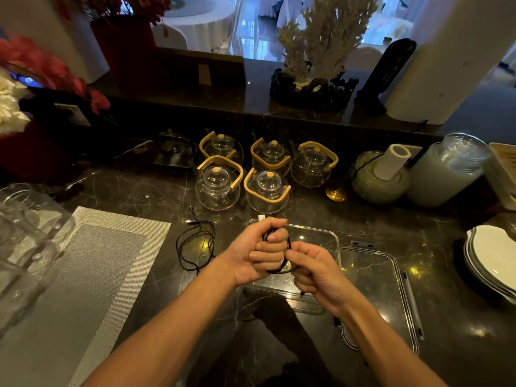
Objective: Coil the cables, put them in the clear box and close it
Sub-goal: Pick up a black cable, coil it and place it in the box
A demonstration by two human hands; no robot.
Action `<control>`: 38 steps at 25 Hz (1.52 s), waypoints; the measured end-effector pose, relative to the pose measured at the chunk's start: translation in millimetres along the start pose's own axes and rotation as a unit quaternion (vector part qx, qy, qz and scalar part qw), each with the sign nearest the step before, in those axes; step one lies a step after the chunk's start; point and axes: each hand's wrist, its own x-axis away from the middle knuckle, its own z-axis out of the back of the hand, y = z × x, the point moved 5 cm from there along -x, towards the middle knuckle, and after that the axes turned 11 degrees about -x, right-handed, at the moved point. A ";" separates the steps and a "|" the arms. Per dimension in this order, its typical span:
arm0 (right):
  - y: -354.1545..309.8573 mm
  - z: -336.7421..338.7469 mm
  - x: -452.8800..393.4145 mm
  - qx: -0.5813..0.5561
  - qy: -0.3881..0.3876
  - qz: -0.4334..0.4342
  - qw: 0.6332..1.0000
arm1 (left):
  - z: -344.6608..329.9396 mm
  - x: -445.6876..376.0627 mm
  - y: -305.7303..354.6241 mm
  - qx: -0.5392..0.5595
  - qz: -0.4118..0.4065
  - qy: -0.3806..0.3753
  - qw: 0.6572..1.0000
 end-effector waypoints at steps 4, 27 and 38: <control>-0.6 -2.0 -3.5 0.045 0.025 0.012 0.999 | 4.5 0.2 2.6 -0.079 0.024 0.103 0.991; -8.2 12.5 -1.3 0.198 0.018 -0.006 0.980 | 33.5 -4.2 -1.2 -0.016 -0.059 0.250 0.966; -6.5 39.1 19.0 -0.391 -0.079 0.037 0.916 | 21.3 -9.6 7.0 0.065 -0.085 0.268 0.957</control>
